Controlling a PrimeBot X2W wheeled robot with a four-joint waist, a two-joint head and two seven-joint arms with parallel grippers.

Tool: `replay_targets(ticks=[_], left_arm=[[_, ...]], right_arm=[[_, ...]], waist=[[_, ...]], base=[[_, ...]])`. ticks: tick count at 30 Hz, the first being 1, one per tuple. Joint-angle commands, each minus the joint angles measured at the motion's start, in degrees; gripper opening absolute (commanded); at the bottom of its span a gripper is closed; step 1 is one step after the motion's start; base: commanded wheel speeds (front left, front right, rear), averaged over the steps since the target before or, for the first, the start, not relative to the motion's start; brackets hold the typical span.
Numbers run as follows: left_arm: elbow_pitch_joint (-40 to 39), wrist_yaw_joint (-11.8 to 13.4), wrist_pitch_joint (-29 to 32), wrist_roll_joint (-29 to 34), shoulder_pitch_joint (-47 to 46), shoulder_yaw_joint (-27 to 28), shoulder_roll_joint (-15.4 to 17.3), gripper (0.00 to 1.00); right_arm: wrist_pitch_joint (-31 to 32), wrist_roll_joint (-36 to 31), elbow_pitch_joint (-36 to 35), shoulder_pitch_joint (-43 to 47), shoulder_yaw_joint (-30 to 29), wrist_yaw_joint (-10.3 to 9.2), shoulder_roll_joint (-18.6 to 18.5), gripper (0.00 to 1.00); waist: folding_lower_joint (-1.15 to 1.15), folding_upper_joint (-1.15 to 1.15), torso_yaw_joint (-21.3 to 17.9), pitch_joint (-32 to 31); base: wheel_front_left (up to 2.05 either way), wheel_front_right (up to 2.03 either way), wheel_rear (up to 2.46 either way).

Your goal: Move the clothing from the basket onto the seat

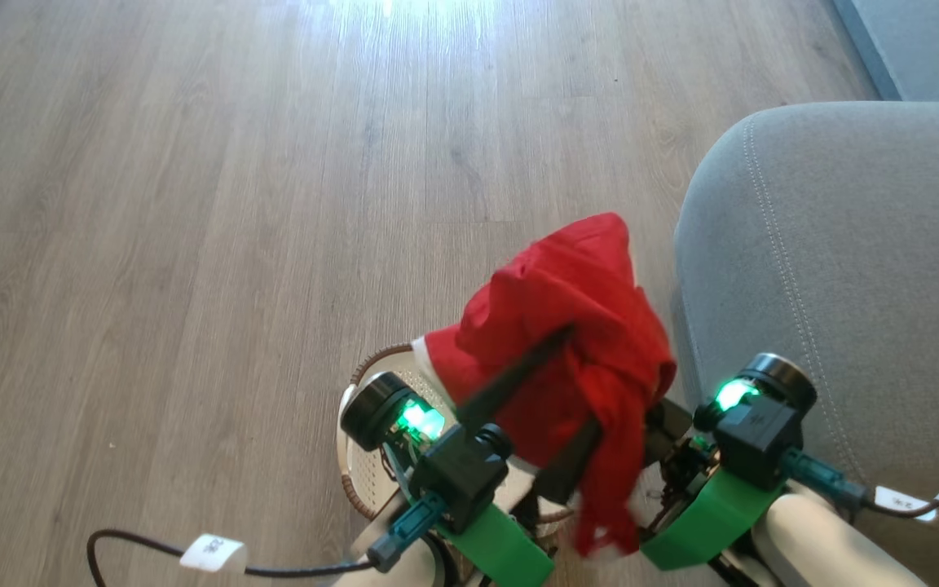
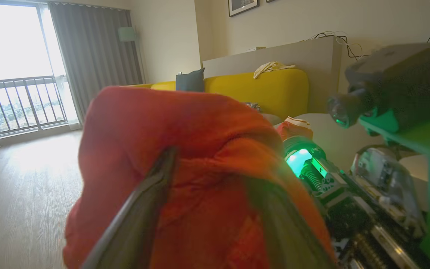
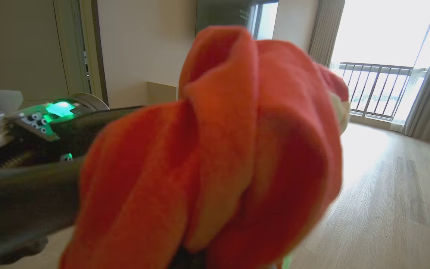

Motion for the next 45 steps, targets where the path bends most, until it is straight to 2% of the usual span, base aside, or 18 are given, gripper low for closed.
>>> replay_targets(ticks=[1, 10, 17, 25, 38, 45], left_arm=[[-2.0, 0.5, -0.3, 0.0, -2.7, 2.4, -0.2, 1.0], [-0.5, 0.8, -0.3, 0.8, -2.4, 3.6, -0.2, 1.0], [2.8, 1.0, -0.3, 1.7, -1.1, 6.8, -0.2, 1.0], [3.6, 1.1, -0.3, 1.8, 0.4, 10.2, -0.2, 1.0], [10.1, -2.0, -0.3, 4.5, 3.0, 10.5, -0.2, 1.0], [13.2, -3.0, -0.3, 4.9, 3.9, 9.8, -0.2, 1.0]], right_arm=[[-0.1, 0.5, -2.4, -0.7, -0.9, -0.01, 0.6, 0.0], [-0.1, 1.1, -2.4, 0.8, -8.8, -0.01, 1.9, 0.0], [-0.1, -0.4, -1.3, 2.6, -17.9, -0.01, 3.4, 0.0], [-0.1, -2.3, -0.7, 5.3, -24.9, -0.01, 4.5, 0.0], [-0.1, -4.0, 0.0, 8.3, -30.9, -0.01, 6.1, 0.0], [-0.1, -2.9, 4.5, 9.8, -34.1, -0.01, 7.4, 0.0]], waist=[[0.0, 0.0, -0.1, 0.0], [0.0, 0.0, -0.3, 0.4], [0.0, 0.0, -0.2, 0.5], [0.0, 0.0, -0.4, 0.7], [0.0, 0.0, -1.7, 0.8], [0.0, 0.0, -2.6, 0.8]], base=[[0.0, 0.0, 0.0], [0.0, 0.0, 0.0], [0.0, 0.0, 0.0], [0.0, 0.0, 0.0], [0.0, 0.0, 0.0], [0.0, 0.0, 0.0]])
